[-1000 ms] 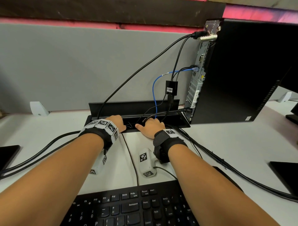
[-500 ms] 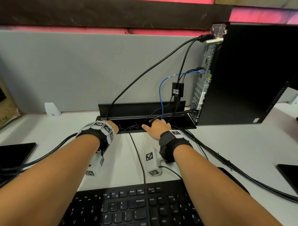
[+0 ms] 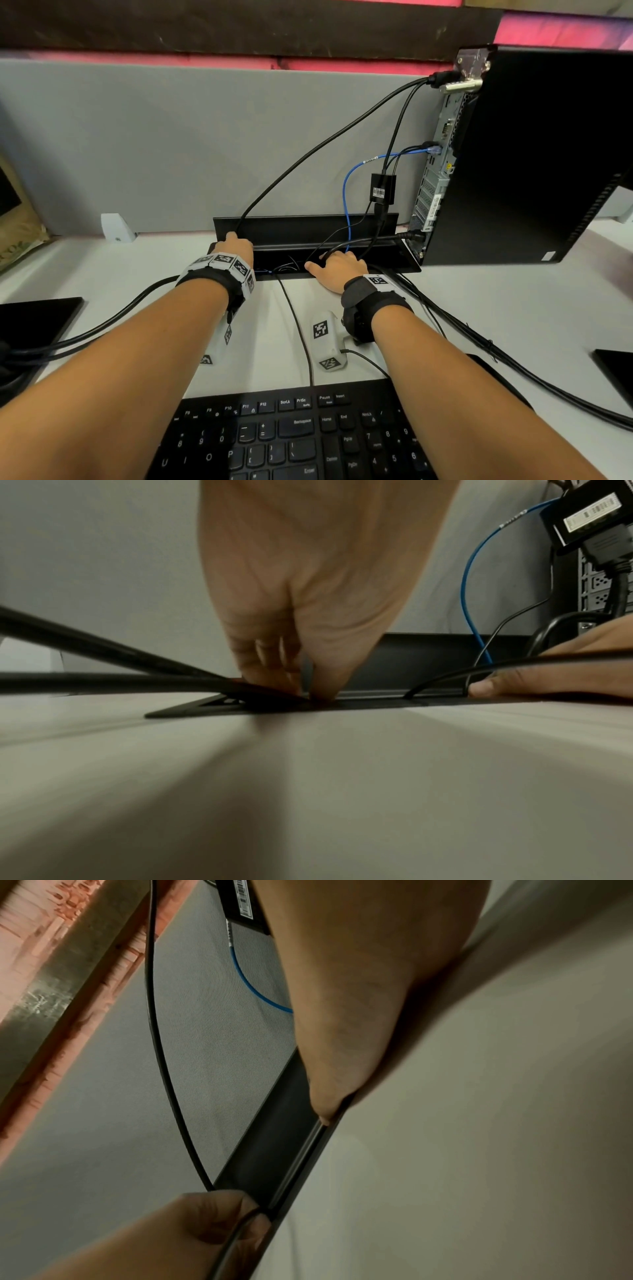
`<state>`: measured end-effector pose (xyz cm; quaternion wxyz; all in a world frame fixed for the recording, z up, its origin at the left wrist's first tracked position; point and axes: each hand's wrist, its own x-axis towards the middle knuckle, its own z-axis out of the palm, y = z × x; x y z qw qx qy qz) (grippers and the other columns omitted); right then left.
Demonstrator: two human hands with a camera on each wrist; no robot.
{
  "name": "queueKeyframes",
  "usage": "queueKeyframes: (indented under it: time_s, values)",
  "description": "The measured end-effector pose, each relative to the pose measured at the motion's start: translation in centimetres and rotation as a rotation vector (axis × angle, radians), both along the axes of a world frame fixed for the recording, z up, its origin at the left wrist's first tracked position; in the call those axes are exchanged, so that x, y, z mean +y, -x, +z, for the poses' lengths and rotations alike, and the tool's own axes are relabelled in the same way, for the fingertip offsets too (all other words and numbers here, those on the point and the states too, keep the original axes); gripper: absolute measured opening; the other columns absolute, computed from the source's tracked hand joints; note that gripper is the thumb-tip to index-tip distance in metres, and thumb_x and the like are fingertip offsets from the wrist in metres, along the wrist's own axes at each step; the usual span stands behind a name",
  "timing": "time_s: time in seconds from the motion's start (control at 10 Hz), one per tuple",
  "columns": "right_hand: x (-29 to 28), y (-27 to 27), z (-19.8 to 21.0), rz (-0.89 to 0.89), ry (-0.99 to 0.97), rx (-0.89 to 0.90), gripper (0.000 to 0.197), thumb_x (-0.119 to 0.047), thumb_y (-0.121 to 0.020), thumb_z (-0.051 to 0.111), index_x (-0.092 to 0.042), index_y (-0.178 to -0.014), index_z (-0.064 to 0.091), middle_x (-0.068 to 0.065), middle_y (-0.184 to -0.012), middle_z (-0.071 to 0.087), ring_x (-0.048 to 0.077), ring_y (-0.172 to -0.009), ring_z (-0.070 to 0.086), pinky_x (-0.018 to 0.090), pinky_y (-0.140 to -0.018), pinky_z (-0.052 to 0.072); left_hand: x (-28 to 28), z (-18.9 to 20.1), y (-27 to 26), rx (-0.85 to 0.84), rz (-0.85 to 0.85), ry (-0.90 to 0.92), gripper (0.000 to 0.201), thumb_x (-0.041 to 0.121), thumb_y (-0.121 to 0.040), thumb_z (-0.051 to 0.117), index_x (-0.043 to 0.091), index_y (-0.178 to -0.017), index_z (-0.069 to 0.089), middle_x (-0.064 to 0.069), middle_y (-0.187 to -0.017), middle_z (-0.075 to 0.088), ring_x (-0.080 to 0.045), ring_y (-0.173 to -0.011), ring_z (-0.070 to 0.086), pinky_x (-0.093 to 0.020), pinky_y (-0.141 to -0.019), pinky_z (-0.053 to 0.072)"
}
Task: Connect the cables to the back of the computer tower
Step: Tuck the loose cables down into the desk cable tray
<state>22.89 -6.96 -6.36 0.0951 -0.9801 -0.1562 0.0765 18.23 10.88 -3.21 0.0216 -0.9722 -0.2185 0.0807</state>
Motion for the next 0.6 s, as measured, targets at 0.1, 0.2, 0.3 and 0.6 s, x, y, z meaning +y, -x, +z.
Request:
queueKeyframes:
  time_s: [0.1, 0.2, 0.3, 0.6]
  values:
    - [0.0, 0.0, 0.0, -0.002, -0.002, -0.002, 0.064, -0.059, -0.096, 0.033, -0.015, -0.14, 0.047, 0.007, -0.142, 0.047, 0.027, -0.135, 0.036, 0.044, -0.109, 0.029, -0.7, 0.5, -0.2, 0.057, -0.007, 0.051, 0.029, 0.007, -0.091, 0.051, 0.007, -0.118, 0.063, -0.011, -0.121, 0.061, -0.03, -0.113, 0.059, -0.037, -0.096, 0.047]
    - [0.0, 0.0, -0.1, -0.004, -0.006, 0.001, 0.065, -0.06, -0.095, 0.033, -0.014, -0.14, 0.047, 0.007, -0.142, 0.047, 0.027, -0.135, 0.036, 0.044, -0.109, 0.028, -0.8, 0.6, -0.5, 0.042, -0.04, 0.112, 0.033, 0.004, -0.094, 0.045, 0.008, -0.124, 0.058, -0.012, -0.128, 0.058, -0.03, -0.119, 0.056, -0.034, -0.101, 0.045]
    - [0.0, 0.0, -0.1, -0.006, -0.004, -0.001, 0.065, -0.06, -0.095, 0.032, -0.014, -0.139, 0.048, 0.007, -0.142, 0.047, 0.027, -0.134, 0.036, 0.044, -0.109, 0.028, -0.6, 0.5, -0.4, 0.047, -0.049, 0.137, 0.034, 0.004, -0.094, 0.048, 0.01, -0.124, 0.061, -0.01, -0.129, 0.058, -0.028, -0.12, 0.056, -0.032, -0.102, 0.045]
    - [0.1, 0.0, 0.0, -0.014, -0.008, -0.001, 0.066, -0.06, -0.095, 0.033, -0.014, -0.138, 0.049, 0.007, -0.141, 0.048, 0.027, -0.134, 0.037, 0.044, -0.109, 0.029, -0.9, 0.0, -1.7, 0.147, 0.005, 0.073, 0.013, 0.013, -0.086, 0.056, 0.01, -0.074, 0.059, -0.003, -0.074, 0.056, -0.025, -0.083, 0.063, -0.029, -0.073, 0.05]
